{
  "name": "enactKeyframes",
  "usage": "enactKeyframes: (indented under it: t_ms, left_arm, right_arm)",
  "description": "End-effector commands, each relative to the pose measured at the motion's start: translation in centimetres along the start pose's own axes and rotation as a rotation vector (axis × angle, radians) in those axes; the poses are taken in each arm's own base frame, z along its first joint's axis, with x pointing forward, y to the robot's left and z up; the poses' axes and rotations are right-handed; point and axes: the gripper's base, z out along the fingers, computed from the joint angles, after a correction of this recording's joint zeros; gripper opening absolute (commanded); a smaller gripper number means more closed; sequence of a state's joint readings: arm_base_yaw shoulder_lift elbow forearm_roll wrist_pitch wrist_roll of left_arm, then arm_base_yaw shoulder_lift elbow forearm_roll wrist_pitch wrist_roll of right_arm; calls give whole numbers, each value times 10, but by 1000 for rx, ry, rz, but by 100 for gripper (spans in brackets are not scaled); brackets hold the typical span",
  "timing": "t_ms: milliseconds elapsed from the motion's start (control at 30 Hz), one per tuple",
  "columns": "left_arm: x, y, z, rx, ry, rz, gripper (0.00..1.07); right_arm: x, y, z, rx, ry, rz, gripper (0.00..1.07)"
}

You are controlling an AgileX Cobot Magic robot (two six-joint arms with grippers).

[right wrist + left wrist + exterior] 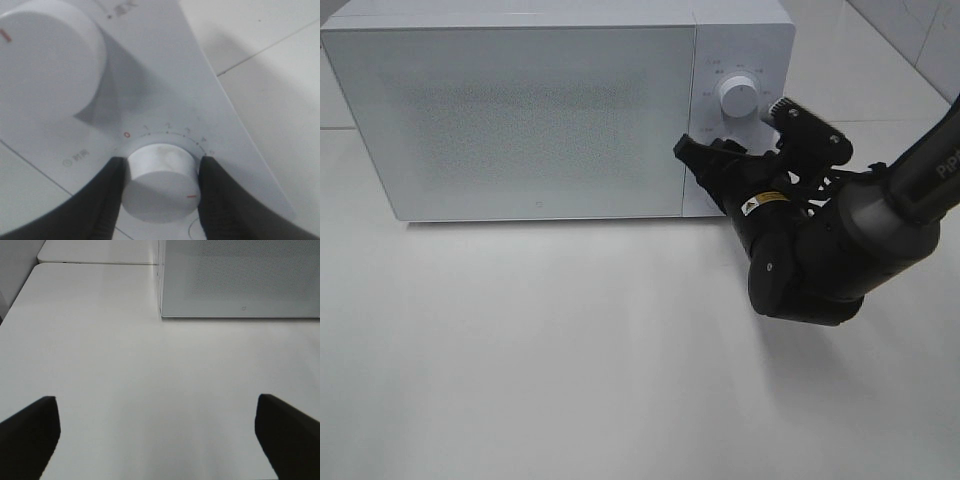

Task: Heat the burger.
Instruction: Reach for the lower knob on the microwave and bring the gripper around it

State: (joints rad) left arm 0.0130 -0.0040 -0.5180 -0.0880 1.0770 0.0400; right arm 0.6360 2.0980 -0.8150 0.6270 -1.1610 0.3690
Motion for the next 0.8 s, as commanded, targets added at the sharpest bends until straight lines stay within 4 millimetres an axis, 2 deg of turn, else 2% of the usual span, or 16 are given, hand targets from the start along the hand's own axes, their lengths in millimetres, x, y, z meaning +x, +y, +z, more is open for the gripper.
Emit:
enactKeyframes:
  t_ms: [33, 67, 133, 233, 300, 333, 467, 800]
  left_arm:
    - [1, -1, -2, 0, -24, -1, 98]
    - [1, -1, -2, 0, -24, -1, 98]
    - [1, -1, -2, 0, -24, -1, 98]
    - [1, -1, -2, 0, -24, -1, 98]
    - [1, -1, -2, 0, -24, -1, 98]
    - [1, -1, -2, 0, -24, -1, 98]
    - [1, -1, -2, 0, -24, -1, 98]
    - [1, -1, -2, 0, -24, -1, 98]
  right_arm:
    - [-15, 34, 0, -294, -91, 247, 0]
    - [-15, 34, 0, -294, -91, 247, 0]
    - [-16, 36, -2, -336, -79, 390, 0]
    - [-16, 37, -2, -349, -70, 438, 0]
    - [-17, 39, -3, -386, -35, 615, 0]
    - [-17, 39, -3, -386, -35, 615, 0]
    - [-17, 40, -3, -394, 10, 838, 0]
    - [-17, 39, -3, -394, 52, 1076, 0]
